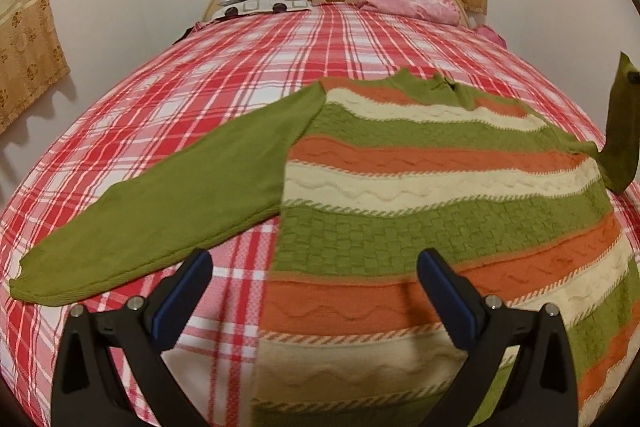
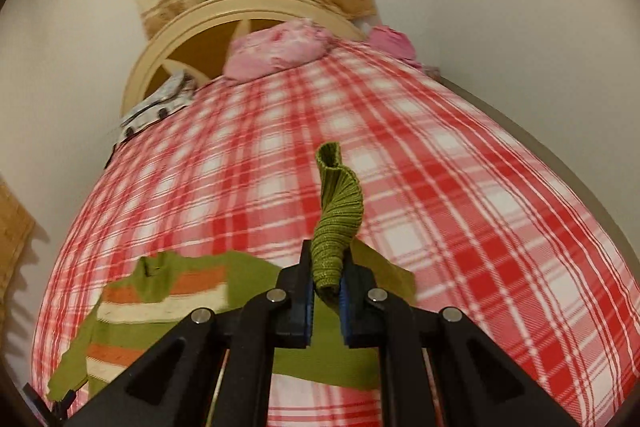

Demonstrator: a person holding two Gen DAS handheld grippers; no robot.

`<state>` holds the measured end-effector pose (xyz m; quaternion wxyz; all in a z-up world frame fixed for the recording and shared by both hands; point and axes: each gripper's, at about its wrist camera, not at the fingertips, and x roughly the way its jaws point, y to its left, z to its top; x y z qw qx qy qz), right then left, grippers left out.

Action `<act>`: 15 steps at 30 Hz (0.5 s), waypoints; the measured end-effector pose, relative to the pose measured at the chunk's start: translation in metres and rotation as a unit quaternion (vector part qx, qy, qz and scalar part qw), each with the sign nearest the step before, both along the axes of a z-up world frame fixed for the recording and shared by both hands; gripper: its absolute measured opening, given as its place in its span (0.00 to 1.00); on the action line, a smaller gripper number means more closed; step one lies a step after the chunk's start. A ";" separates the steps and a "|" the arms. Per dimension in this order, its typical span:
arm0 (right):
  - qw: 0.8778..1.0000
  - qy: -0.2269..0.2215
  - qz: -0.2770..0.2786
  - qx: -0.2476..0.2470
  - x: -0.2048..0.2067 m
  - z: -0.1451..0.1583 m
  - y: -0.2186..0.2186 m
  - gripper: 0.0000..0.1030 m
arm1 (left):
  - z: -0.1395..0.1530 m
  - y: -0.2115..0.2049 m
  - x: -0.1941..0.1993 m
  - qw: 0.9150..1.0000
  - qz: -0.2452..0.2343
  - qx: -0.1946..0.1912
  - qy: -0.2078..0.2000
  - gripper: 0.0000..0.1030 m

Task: Fold small clothes
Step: 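Lift the cuff with the right gripper and fold the sleeve across the sweater body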

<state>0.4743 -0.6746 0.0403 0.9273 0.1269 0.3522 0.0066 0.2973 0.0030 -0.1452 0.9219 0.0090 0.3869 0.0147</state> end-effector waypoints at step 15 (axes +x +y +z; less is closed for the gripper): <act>0.992 -0.028 0.125 -0.015 0.024 0.038 0.145 0.09 | -0.009 0.029 -0.003 1.000 0.011 -0.022 0.003 1.00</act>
